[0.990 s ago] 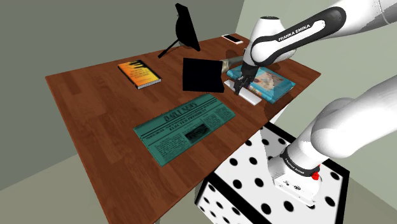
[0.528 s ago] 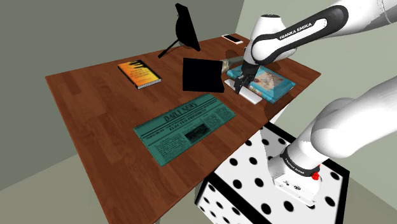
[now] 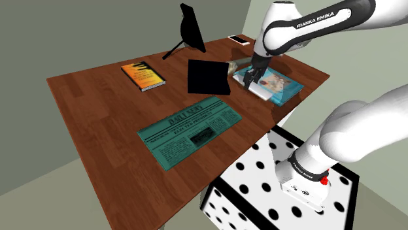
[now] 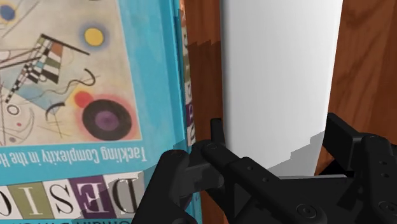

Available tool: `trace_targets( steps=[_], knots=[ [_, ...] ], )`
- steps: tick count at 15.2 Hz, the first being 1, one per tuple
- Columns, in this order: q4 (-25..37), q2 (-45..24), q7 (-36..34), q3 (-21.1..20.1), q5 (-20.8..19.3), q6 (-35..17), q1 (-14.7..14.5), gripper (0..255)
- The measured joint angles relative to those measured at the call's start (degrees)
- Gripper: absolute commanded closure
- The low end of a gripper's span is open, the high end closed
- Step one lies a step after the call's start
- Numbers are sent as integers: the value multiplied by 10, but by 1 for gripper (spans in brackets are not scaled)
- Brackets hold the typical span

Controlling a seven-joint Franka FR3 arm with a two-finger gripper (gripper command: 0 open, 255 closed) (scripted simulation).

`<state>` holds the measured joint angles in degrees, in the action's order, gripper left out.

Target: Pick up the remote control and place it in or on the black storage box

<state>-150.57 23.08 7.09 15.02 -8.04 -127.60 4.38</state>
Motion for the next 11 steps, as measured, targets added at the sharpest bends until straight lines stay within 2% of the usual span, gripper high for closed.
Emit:
trace_targets(
  steps=[11],
  knots=[
    [51, 46, -3, -12, 2, 96, 0, 255]
  ],
)
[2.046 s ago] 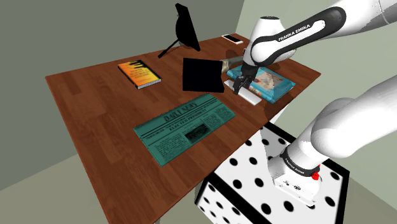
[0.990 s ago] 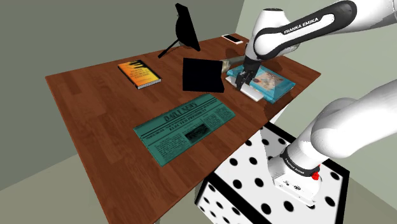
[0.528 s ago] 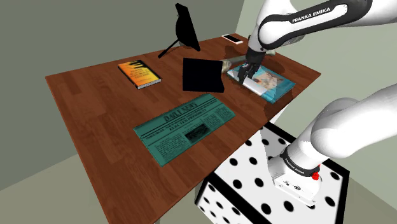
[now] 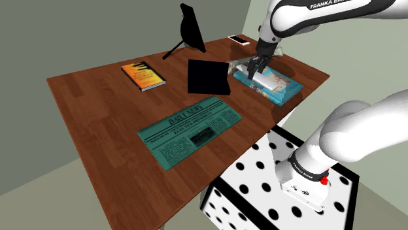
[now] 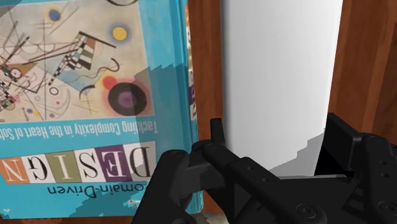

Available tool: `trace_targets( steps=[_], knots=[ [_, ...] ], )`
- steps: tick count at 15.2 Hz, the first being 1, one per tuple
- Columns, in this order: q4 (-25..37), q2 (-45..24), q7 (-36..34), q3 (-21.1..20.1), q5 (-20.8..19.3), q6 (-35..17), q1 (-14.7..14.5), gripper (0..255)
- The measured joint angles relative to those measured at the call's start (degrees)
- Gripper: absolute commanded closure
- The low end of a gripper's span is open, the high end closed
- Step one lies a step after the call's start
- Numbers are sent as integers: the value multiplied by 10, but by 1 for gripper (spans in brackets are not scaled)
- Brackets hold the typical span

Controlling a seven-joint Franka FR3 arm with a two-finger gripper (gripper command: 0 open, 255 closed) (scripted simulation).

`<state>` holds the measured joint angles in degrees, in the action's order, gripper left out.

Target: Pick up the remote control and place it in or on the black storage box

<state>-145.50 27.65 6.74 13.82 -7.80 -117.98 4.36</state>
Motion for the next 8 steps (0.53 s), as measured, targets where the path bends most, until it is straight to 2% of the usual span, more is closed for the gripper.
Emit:
trace_targets(
  steps=[8],
  knots=[
    [50, 18, 2, -6, 3, 68, -1, 255]
  ],
)
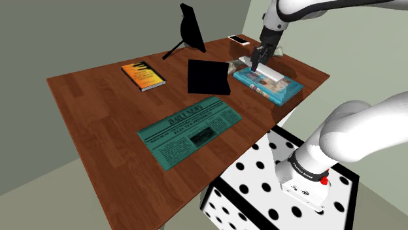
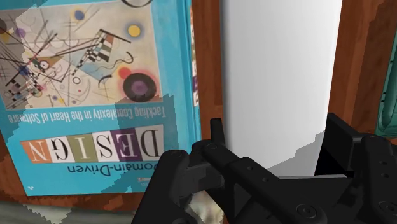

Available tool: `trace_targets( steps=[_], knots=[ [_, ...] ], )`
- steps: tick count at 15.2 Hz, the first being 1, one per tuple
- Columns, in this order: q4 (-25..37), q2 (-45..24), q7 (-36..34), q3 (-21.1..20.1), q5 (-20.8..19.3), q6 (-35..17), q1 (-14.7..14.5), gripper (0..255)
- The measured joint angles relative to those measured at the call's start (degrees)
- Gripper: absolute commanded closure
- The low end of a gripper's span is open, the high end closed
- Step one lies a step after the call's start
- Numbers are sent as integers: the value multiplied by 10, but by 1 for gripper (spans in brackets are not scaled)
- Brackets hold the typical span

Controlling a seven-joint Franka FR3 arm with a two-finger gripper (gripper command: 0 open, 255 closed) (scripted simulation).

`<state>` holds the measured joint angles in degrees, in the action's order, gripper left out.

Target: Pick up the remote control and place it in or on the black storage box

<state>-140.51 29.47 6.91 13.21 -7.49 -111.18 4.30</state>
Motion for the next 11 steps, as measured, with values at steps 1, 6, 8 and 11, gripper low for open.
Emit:
trace_targets(
  steps=[1, 6, 8, 11],
  knots=[
    [6, 1, 0, -1, 1, 8, 0, 255],
    [48, -17, -8, -10, 10, 32, -8, 255],
    [75, -51, -21, -19, 20, 27, -19, 255],
    [121, -103, -39, -31, 35, 21, -33, 255]
  ],
)
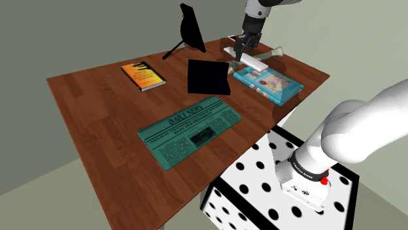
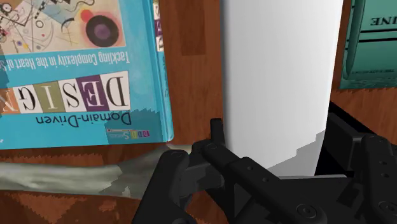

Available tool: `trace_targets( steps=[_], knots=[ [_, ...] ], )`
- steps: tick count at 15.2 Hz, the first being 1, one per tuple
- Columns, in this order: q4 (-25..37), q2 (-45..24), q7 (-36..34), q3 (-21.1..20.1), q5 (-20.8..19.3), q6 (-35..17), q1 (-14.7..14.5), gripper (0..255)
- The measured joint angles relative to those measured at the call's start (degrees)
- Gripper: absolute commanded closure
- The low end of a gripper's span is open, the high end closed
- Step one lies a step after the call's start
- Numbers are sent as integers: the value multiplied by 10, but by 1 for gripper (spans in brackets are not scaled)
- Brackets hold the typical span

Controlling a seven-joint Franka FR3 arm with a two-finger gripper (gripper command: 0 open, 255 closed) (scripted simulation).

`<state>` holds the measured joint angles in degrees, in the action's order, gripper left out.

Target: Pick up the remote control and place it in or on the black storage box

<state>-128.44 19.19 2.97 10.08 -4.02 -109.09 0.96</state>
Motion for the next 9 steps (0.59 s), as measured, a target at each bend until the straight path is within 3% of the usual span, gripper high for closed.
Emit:
trace_targets(
  steps=[9],
  knots=[
    [182, -174, -53, -35, 33, 11, -35, 255]
  ],
)
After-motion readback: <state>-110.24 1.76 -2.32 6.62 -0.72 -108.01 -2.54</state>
